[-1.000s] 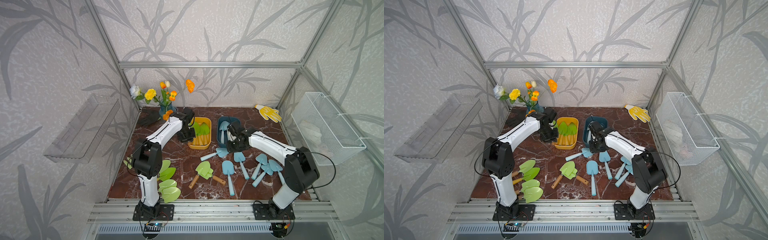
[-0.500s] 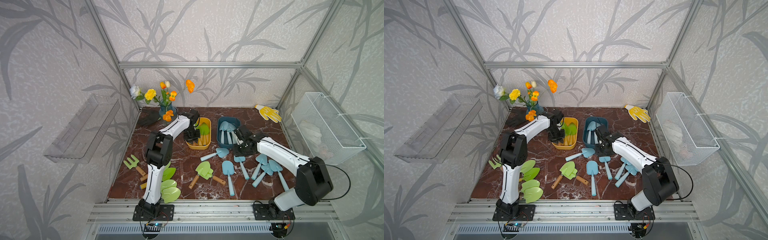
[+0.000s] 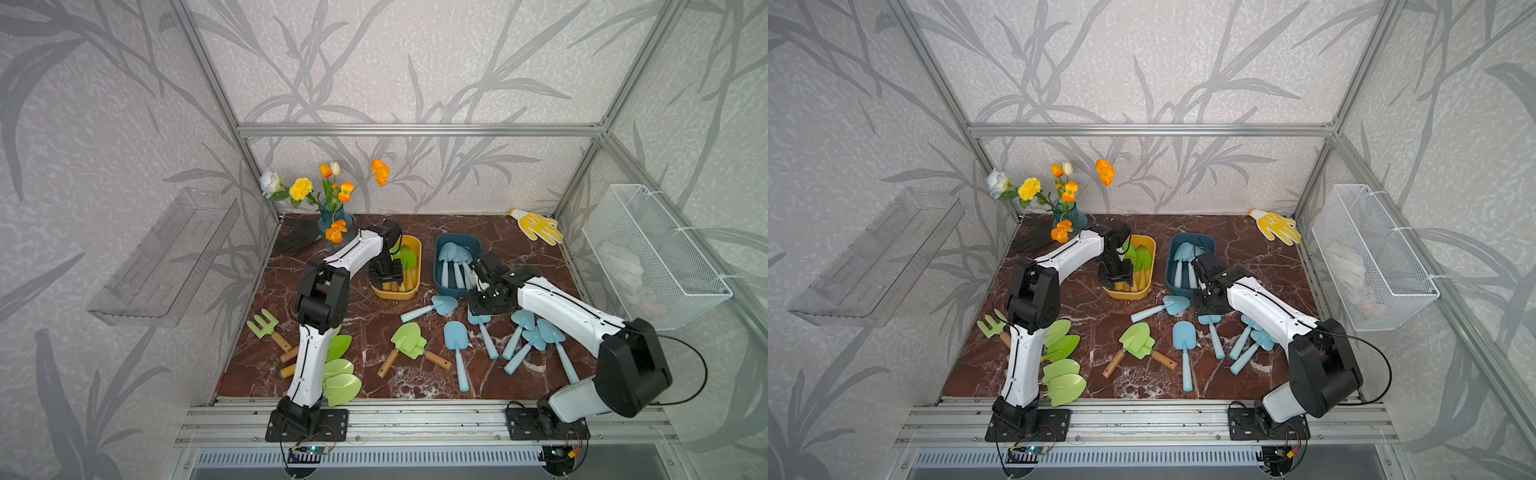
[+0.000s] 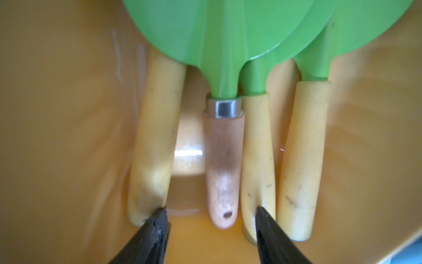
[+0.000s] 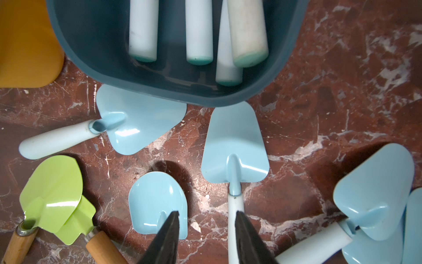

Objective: Sort the small shovels by color and place them into the storage box
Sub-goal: Place the shovel in the storage box.

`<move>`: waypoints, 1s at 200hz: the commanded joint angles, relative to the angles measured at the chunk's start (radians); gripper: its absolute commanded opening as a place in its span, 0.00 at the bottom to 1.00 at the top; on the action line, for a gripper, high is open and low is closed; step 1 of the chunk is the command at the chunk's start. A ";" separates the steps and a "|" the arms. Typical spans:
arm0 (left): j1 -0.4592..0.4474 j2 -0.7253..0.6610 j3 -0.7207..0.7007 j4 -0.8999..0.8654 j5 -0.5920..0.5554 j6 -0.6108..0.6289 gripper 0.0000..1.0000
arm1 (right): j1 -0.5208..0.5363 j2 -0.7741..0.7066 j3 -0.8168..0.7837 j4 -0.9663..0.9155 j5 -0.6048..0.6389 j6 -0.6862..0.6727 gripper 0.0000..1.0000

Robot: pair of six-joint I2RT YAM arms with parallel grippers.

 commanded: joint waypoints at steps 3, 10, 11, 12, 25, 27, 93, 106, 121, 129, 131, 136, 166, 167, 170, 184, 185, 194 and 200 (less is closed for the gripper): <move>-0.002 -0.154 -0.019 0.000 -0.023 -0.024 0.65 | 0.024 -0.059 -0.024 -0.027 -0.025 -0.012 0.43; -0.002 -0.188 -0.042 0.025 -0.023 -0.030 0.65 | 0.039 -0.068 -0.028 -0.034 -0.027 -0.013 0.43; -0.002 -0.192 -0.044 0.029 -0.023 -0.031 0.65 | 0.042 -0.068 -0.029 -0.035 -0.028 -0.013 0.44; -0.002 -0.197 -0.049 0.033 -0.024 -0.032 0.65 | 0.043 -0.069 -0.029 -0.035 -0.028 -0.013 0.44; -0.002 -0.254 -0.107 0.091 -0.032 -0.044 0.65 | 0.086 -0.076 -0.039 -0.053 -0.029 -0.010 0.44; -0.002 -0.261 -0.117 0.099 -0.033 -0.047 0.65 | 0.093 -0.077 -0.040 -0.057 -0.028 -0.010 0.44; 0.001 -0.447 -0.404 0.361 -0.097 -0.179 0.69 | 0.320 -0.107 -0.157 -0.092 -0.017 0.126 0.45; 0.002 -0.443 -0.406 0.358 -0.093 -0.191 0.69 | 0.343 -0.110 -0.186 -0.079 -0.023 0.157 0.45; 0.002 -0.425 -0.395 0.341 -0.080 -0.193 0.68 | 0.353 -0.121 -0.216 -0.063 -0.015 0.192 0.45; 0.002 -0.414 -0.388 0.333 -0.075 -0.194 0.68 | 0.353 -0.132 -0.232 -0.058 -0.004 0.239 0.45; 0.002 -0.412 -0.387 0.332 -0.073 -0.194 0.69 | 0.352 -0.135 -0.235 -0.056 0.001 0.243 0.45; 0.002 -0.406 -0.383 0.328 -0.068 -0.194 0.69 | 0.351 -0.142 -0.240 -0.054 0.009 0.252 0.45; 0.001 -0.395 -0.383 0.321 -0.053 -0.199 0.69 | 0.313 -0.180 -0.243 -0.089 0.065 0.288 0.46; 0.002 -0.395 -0.383 0.322 -0.052 -0.199 0.69 | 0.311 -0.181 -0.243 -0.089 0.065 0.287 0.46; 0.001 -0.394 -0.383 0.322 -0.051 -0.200 0.69 | 0.302 -0.184 -0.243 -0.093 0.067 0.287 0.46; 0.001 -0.399 -0.394 0.326 -0.047 -0.204 0.69 | 0.248 -0.202 -0.247 -0.126 0.073 0.297 0.46; 0.001 -0.399 -0.395 0.327 -0.047 -0.205 0.69 | 0.242 -0.204 -0.248 -0.129 0.072 0.299 0.46; 0.001 -0.405 -0.402 0.331 -0.045 -0.205 0.69 | 0.193 -0.223 -0.258 -0.149 0.072 0.306 0.47; 0.001 -0.408 -0.407 0.333 -0.046 -0.207 0.69 | 0.159 -0.238 -0.268 -0.160 0.072 0.314 0.47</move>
